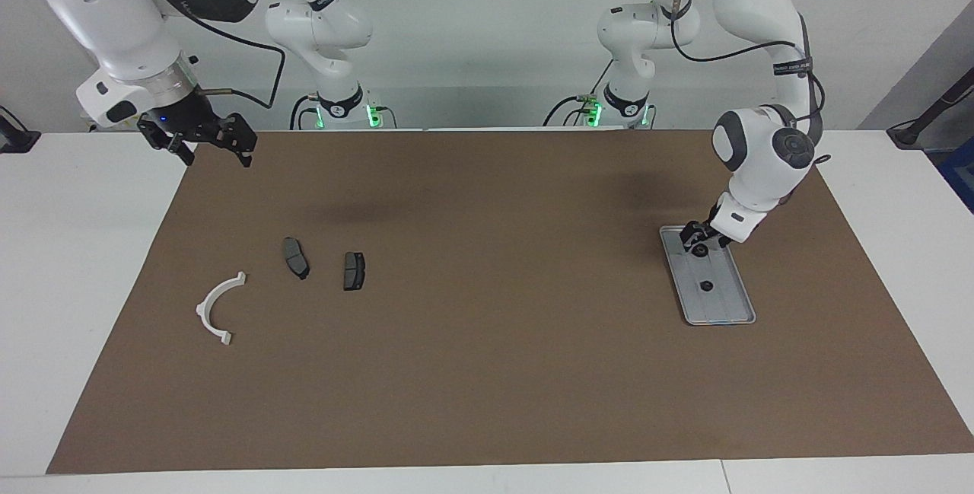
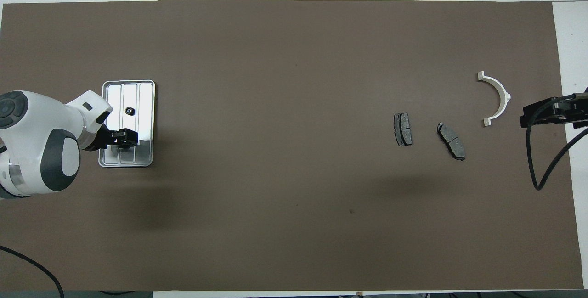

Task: Place bearing gear from tray to pile
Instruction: 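Close the left gripper on the black gear and lift it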

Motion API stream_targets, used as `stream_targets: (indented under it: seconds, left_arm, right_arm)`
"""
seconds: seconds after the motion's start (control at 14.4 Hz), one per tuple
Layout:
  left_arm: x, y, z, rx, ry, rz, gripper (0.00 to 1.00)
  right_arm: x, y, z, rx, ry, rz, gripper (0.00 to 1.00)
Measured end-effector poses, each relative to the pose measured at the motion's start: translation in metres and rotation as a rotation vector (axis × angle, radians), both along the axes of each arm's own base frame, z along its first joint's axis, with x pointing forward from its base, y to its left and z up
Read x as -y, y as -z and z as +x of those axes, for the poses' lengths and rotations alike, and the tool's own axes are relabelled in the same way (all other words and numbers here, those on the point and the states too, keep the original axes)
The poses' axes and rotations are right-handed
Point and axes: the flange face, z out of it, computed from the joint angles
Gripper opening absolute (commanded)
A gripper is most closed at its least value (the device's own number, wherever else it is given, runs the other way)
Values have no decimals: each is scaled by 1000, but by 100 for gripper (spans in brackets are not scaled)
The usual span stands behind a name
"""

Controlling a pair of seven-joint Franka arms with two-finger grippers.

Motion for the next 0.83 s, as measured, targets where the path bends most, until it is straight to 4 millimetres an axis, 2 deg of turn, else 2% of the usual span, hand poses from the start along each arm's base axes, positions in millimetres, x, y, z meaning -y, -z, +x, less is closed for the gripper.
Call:
stream_targets:
  seconds: [0.28, 0.49, 0.56, 0.83]
  left_arm:
    - [0, 2, 0, -4, 1, 0, 72]
    - [0, 4, 0, -5, 1, 0, 71]
    - [1, 5, 0, -4, 1, 0, 67]
    - [2, 7, 1, -1, 2, -2, 37]
  right_arm:
    - [-1, 0, -4, -3, 0, 0, 100]
    - [-1, 1, -5, -4, 0, 0, 100]
    - [-1, 1, -5, -5, 0, 1, 100]
    - [-1, 2, -6, -7, 0, 1, 100]
